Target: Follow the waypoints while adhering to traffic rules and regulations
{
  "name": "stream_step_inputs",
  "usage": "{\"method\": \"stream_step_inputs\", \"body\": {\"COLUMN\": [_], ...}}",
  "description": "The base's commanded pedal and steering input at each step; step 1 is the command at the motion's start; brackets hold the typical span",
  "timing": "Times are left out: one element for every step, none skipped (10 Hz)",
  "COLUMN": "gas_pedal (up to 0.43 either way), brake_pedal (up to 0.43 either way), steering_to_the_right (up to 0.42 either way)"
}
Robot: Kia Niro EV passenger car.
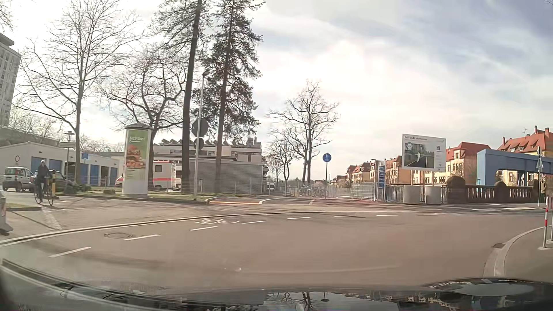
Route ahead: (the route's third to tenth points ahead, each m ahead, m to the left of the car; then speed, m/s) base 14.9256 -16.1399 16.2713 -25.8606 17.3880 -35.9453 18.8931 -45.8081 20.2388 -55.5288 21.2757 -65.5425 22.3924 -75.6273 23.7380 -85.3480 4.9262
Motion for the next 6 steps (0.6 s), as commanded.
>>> {"method": "stream_step_inputs", "body": {"gas_pedal": [0.087,0.087,0.087,0.087,0.087,0.087], "brake_pedal": [0.0,0.0,0.0,0.0,0.0,0.0], "steering_to_the_right": [0.184,0.21,0.233,0.266,0.292,0.329]}}
